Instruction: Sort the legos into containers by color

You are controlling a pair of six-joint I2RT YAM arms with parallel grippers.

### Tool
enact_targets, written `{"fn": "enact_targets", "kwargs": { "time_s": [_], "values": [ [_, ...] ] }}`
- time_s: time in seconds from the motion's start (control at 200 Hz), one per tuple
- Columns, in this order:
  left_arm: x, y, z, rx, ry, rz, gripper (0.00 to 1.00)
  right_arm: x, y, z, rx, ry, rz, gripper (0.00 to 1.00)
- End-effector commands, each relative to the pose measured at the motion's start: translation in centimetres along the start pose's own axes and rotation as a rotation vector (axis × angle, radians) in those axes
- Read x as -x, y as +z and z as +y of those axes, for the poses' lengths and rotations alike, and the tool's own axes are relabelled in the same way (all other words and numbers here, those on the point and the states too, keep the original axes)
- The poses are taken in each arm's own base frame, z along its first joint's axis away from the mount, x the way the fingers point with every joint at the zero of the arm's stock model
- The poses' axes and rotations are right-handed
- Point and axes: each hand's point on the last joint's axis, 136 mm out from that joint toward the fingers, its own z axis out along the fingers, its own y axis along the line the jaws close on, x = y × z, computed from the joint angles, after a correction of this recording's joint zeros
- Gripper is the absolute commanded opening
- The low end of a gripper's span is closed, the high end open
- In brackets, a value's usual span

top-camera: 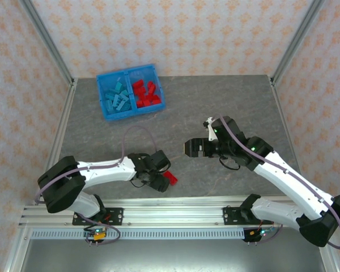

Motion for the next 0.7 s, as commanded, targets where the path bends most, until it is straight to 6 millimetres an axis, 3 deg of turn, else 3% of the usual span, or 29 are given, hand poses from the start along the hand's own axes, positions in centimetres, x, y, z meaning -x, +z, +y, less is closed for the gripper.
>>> {"fn": "enact_targets", "kwargs": {
  "time_s": [0.0,0.255,0.385,0.541,0.691],
  "values": [
    [1.8,0.1,0.3,0.046,-0.004,-0.058,0.7,0.1,-0.4,-0.5,-0.025,0.0,-0.016,0.98],
    [1.4,0.8,0.9,0.077,-0.007,-0.045,0.38,-0.3,-0.1,-0.5,-0.019,-0.004,0.005,0.98],
    [1.8,-0.1,1.3,0.085,-0.015,-0.064,0.32,-2.3,-0.2,-0.2,0.008,-0.039,0.107,0.98],
    [4.1,-3.7,3.7,0.074,-0.085,-0.139,0.32,-5.1,-0.2,0.0,0.037,-0.048,0.267,0.97],
    [8.8,-9.6,10.0,0.122,-0.209,-0.307,0.32,-4.4,0.4,0.2,0.045,-0.031,0.236,0.96]
  ]
}}
